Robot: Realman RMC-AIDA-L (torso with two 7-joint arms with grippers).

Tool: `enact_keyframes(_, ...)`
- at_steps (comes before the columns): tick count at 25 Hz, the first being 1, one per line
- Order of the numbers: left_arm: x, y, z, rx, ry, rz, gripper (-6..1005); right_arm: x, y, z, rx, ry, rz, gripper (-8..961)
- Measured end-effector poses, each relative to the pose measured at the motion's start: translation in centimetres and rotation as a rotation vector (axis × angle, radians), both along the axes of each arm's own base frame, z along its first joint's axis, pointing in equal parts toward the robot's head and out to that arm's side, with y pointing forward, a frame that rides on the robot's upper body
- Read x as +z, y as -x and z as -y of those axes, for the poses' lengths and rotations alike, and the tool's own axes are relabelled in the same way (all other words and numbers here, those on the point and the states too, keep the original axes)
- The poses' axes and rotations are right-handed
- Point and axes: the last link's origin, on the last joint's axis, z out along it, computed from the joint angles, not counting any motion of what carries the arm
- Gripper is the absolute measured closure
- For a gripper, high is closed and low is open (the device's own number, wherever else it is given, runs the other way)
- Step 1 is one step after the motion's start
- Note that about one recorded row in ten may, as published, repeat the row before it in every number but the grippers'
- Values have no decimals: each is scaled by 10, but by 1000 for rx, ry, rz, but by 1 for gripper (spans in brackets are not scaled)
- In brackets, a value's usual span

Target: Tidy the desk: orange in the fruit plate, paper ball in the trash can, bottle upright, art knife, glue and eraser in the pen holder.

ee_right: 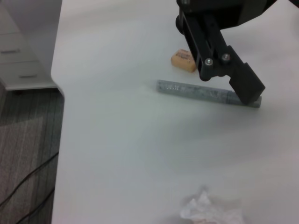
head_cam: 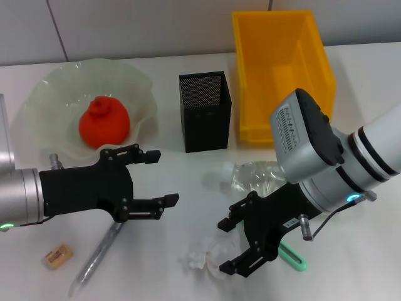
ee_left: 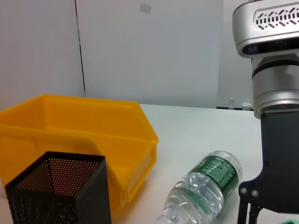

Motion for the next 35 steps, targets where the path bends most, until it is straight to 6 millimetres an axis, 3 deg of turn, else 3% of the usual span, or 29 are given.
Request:
enact_keyframes(21,0,1,1,2,0,0,142,-15,0,-3,-41,-23,49,180)
enact_keyframes(35,-1,3,0,2,-6,-1,143,-4,11,-3,-4,-50,29,495)
